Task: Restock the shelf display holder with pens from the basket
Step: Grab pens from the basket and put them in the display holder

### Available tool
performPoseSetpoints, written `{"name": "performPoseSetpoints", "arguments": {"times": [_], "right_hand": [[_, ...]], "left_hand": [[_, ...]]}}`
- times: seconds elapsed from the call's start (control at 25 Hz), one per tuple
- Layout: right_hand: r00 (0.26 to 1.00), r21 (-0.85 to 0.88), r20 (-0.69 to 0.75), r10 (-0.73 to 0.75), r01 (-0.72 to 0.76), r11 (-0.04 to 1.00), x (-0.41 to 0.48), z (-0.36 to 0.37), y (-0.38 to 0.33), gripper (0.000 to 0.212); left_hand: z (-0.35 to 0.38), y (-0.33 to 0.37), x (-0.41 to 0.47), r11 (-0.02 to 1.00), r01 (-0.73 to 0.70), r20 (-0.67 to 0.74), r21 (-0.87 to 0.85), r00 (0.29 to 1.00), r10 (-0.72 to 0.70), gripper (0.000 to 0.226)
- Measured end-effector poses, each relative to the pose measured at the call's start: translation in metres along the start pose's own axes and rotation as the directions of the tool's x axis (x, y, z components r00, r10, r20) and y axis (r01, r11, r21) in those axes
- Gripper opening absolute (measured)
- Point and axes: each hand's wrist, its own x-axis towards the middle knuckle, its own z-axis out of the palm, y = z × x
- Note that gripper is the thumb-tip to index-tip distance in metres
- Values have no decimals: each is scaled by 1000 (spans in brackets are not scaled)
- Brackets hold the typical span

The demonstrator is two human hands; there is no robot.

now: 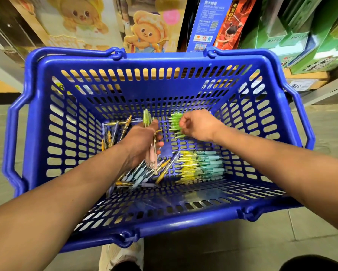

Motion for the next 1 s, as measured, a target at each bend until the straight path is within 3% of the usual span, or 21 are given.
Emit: {"name": "performPoseSetpoints", "arguments": {"times": [0.04,0.12,0.32,0.48,0.6,0.72,0.84,0.92,1.0], "right_hand": [[997,-285,44,-69,79,955,4,-3,12,11],[980,-538,156,-124,189,822,9,-2,31,15],[969,-726,192,-158,248,641,12,18,34,21],[968,-749,217,-123,246,615,12,16,27,23],[975,-631,139,-176,224,742,3,-2,16,20],[990,-196,-33,-138,129,972,-16,-11,-6,16],[998,182,-42,-43,50,982,-32,-9,-30,20],[1000,269,-8,-25,26,963,-31,-1,-41,19],[999,246,-27,-26,32,969,-25,7,-48,17]], "left_hand": [[0,0,0,1000,10,14,-3,1000,-10,35],[0,-1,1,1000,24,40,1,999,-24,28],[-1,-4,2,999,33,16,27,999,-33,13],[-3,-4,5,999,16,-18,40,1000,-15,15],[-4,-3,8,1000,-11,-43,26,999,12,15],[-4,-4,10,999,-49,-60,23,997,50,14],[-1,0,7,996,-55,-12,-66,998,55,15],[-1,2,5,995,-33,45,-98,998,38,37],[0,2,4,996,-29,48,-81,998,33,57]]}}
